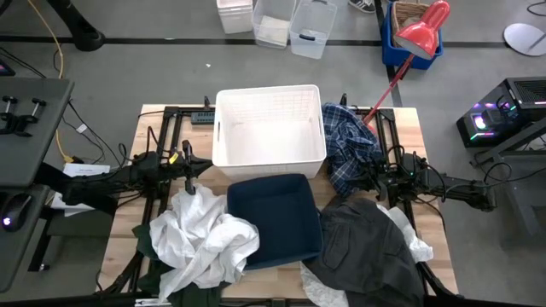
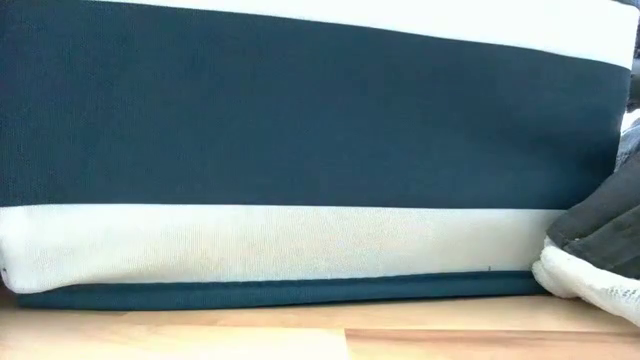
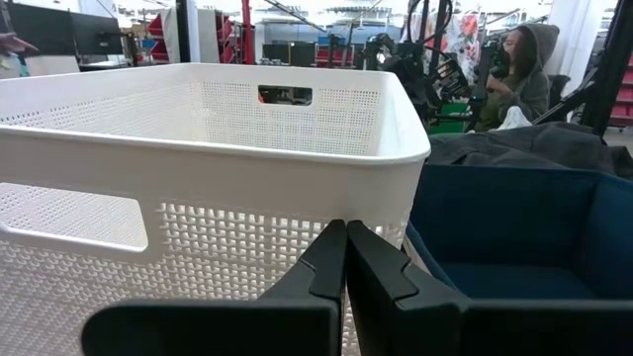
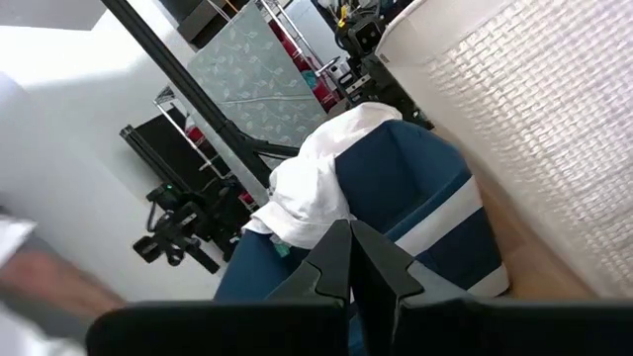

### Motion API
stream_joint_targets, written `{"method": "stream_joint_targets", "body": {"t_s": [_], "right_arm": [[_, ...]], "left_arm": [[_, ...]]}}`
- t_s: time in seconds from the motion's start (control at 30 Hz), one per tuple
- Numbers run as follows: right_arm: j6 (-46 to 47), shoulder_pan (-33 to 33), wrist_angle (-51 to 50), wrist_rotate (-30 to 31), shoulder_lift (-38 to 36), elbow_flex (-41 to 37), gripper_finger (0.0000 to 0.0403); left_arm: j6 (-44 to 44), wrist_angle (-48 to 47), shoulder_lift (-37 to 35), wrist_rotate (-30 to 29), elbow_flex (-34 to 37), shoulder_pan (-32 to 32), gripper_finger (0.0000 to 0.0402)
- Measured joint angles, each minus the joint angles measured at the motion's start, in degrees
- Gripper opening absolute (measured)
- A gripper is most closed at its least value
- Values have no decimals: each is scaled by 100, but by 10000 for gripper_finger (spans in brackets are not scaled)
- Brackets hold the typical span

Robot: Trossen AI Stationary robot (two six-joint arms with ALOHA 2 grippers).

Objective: Sort clothes
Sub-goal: Put the gray short into the white laundry bin

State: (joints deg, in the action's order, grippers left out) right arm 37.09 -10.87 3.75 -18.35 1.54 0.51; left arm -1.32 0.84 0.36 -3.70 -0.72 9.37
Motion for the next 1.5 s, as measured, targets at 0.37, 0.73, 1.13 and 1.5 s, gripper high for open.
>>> {"method": "stream_joint_targets", "body": {"t_s": [0.37, 0.73, 1.13, 1.5], "right_arm": [[3291, 0, 1459, 2272, 2, 0, 0], [2636, 309, 2390, 731, 1030, 1923, 0], [1791, 2895, -5989, -214, 5407, 6257, 2], [1696, 4237, -7256, -171, 7909, 7604, 133]], "left_arm": [[0, 0, 0, 0, 0, 1, 0], [0, 0, 0, 0, -1, -1, 0], [0, -2, 0, 0, 0, 0, 0], [0, -2, 0, 0, -1, 0, 0]]}}
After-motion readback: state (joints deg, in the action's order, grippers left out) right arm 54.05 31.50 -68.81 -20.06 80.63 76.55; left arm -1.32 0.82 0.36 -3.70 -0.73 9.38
